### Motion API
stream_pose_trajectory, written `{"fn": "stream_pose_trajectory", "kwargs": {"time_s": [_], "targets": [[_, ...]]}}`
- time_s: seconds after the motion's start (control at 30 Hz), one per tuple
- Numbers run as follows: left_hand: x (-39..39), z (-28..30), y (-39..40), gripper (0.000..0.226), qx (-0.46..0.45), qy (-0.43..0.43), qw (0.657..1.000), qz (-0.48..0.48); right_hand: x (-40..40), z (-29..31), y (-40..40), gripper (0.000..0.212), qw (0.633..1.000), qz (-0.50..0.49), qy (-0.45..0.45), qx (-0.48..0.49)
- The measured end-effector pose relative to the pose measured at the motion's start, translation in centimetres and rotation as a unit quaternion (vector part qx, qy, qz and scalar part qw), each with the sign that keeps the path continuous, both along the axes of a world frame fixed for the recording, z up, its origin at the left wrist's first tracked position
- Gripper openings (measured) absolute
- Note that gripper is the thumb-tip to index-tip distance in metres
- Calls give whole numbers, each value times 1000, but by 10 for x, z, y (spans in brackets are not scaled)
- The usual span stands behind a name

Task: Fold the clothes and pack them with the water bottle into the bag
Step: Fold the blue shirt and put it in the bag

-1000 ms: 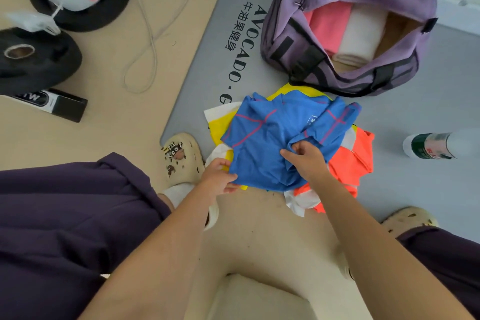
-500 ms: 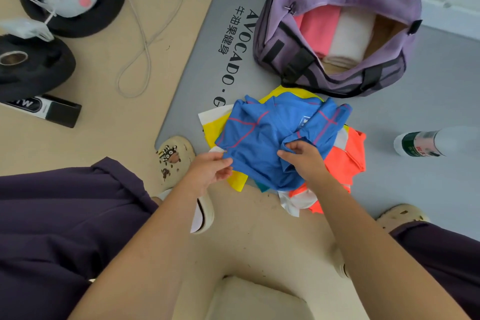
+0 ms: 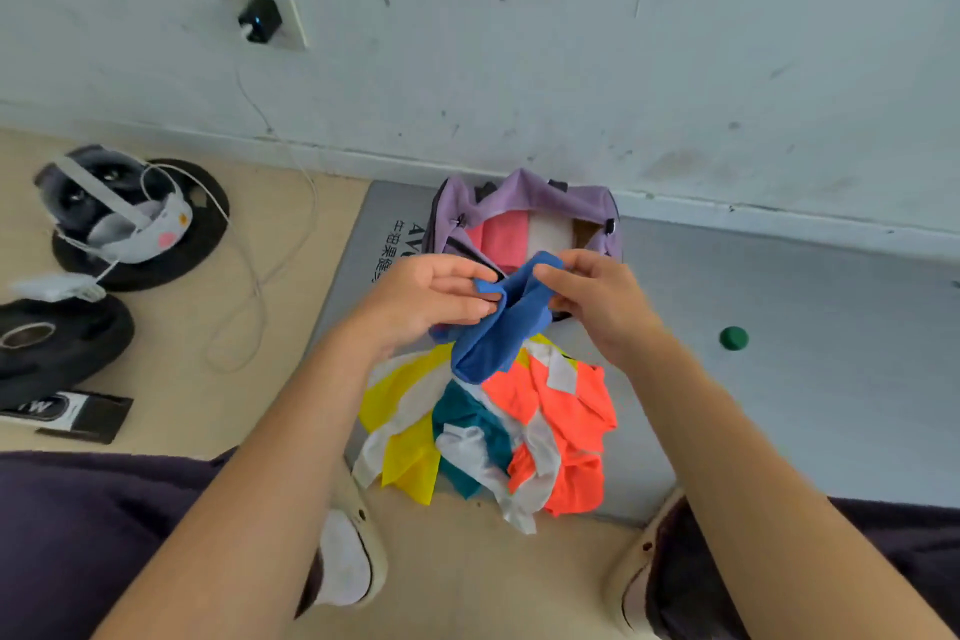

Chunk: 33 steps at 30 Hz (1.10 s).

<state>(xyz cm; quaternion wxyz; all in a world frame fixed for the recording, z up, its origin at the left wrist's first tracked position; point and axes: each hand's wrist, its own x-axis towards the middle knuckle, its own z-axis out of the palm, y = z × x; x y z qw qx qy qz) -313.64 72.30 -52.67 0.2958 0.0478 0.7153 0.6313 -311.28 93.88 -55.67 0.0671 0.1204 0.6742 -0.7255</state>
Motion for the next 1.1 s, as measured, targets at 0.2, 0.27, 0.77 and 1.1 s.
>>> {"fn": "stream_pose_trajectory", "kwargs": {"time_s": [0.2, 0.27, 0.77, 1.1], "targets": [[14, 100, 18, 16, -4, 184, 983, 2, 18, 113, 6, 17, 993, 42, 110, 30], [19, 121, 23, 17, -27, 250, 968, 7, 28, 142, 4, 17, 988, 53, 137, 51], [52, 102, 32, 15, 14, 231, 973, 13, 65, 138, 0, 7, 993, 40, 89, 63], [47, 102, 34, 16, 40, 237, 970, 27, 61, 126, -3, 7, 992, 76, 98, 7]]}}
